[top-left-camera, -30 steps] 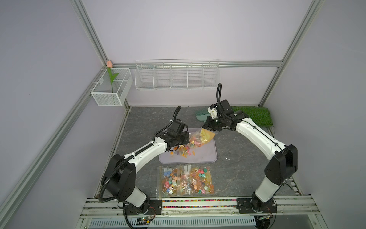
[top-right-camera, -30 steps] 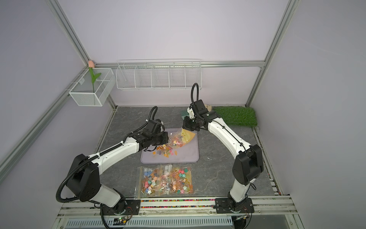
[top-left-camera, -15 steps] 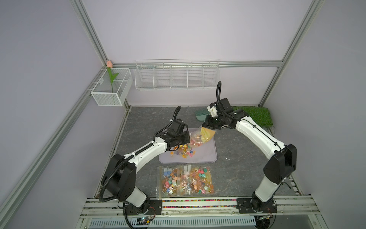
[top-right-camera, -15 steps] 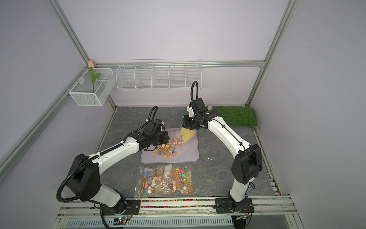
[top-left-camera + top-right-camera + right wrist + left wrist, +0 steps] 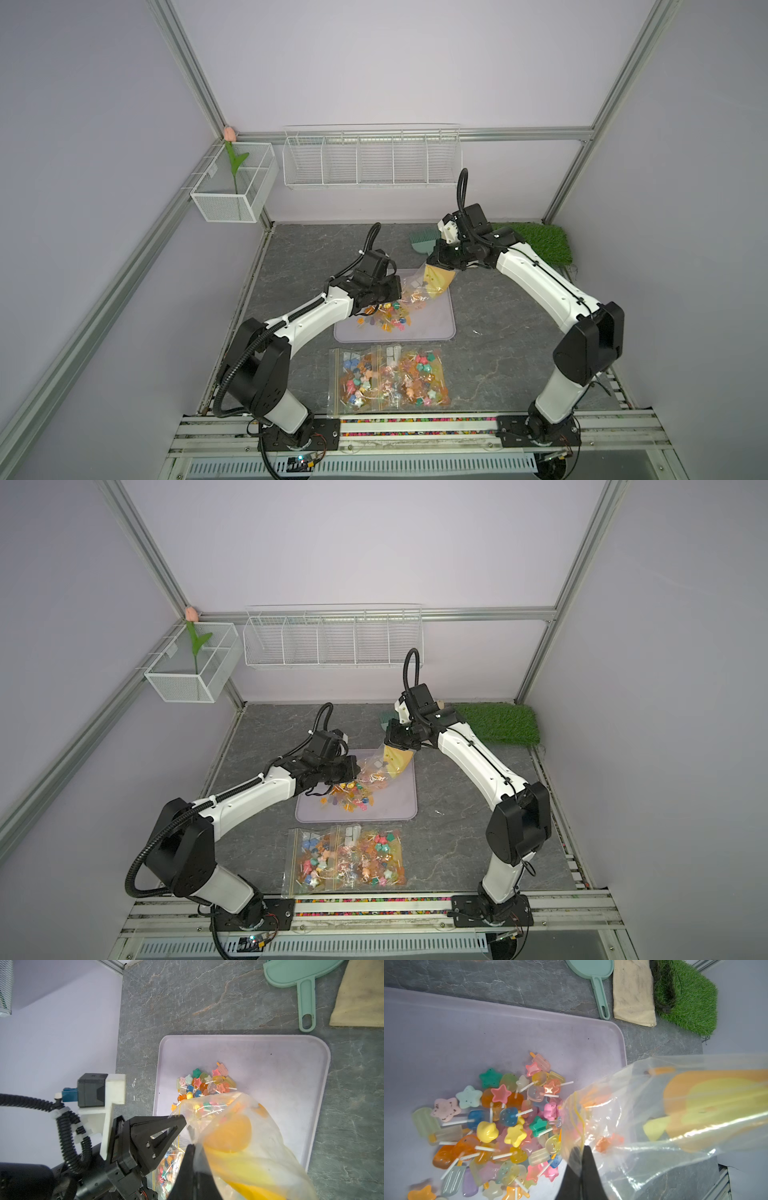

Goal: Pour candies out of the ziploc bag
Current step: 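Pour the candies out of the ziploc bag onto the tray.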

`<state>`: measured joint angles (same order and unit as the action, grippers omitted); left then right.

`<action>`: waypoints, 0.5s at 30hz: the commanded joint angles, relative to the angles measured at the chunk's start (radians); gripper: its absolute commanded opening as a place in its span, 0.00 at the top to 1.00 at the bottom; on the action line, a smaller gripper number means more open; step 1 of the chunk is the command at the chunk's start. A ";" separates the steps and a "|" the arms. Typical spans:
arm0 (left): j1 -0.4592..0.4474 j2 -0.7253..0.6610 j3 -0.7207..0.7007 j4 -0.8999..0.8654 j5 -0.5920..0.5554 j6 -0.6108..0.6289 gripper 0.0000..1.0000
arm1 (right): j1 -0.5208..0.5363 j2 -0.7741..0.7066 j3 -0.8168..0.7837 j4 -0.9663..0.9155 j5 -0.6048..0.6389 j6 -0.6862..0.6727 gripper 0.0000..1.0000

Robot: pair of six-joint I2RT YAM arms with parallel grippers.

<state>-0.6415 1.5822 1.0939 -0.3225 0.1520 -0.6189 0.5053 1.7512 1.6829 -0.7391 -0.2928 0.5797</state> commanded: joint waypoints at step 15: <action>0.005 0.067 0.028 0.063 0.052 -0.038 1.00 | -0.010 -0.022 0.067 -0.050 -0.002 -0.029 0.93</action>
<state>-0.6415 1.6291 1.0977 -0.2695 0.1936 -0.6395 0.5037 1.7512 1.7222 -0.7750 -0.2932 0.5686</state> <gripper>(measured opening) 0.046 0.069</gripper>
